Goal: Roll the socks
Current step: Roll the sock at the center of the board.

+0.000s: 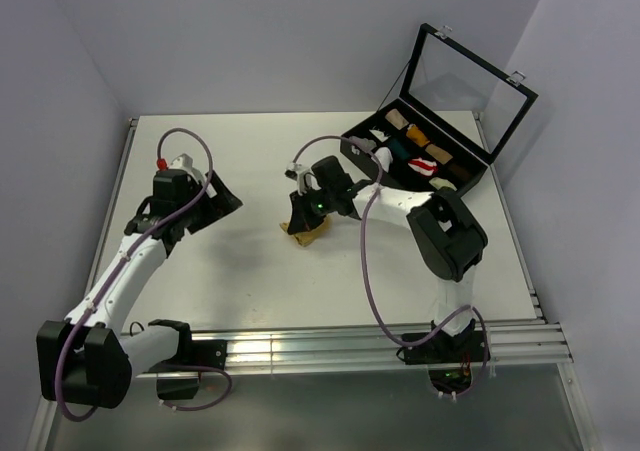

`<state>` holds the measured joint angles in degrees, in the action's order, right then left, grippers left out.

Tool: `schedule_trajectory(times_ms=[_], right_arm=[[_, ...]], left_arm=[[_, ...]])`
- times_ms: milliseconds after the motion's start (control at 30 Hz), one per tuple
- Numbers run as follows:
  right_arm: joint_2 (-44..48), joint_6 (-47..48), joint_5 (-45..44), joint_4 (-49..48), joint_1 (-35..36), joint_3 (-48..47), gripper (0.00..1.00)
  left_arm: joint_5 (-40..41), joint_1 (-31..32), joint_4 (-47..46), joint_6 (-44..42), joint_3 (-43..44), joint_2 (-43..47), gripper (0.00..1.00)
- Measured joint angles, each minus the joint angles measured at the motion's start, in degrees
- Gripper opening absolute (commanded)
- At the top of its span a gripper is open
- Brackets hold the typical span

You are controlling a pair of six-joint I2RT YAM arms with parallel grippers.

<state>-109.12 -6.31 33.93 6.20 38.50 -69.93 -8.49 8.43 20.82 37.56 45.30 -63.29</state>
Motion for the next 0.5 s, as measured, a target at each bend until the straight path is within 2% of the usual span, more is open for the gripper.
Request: schedule_trajectory(times_ms=[233, 500], right_arm=[[-4.55, -12.55, 13.07, -11.41, -4.92, 6.23, 0.00], [-9.27, -24.06, 18.47, -19.26, -8.28, 9.70, 0.00]], left_arm=[[1.68, 4.92, -0.28, 2.67, -0.50, -1.57, 0.93], [4.31, 12.50, -1.49, 5.46, -0.61, -7.74, 0.87]])
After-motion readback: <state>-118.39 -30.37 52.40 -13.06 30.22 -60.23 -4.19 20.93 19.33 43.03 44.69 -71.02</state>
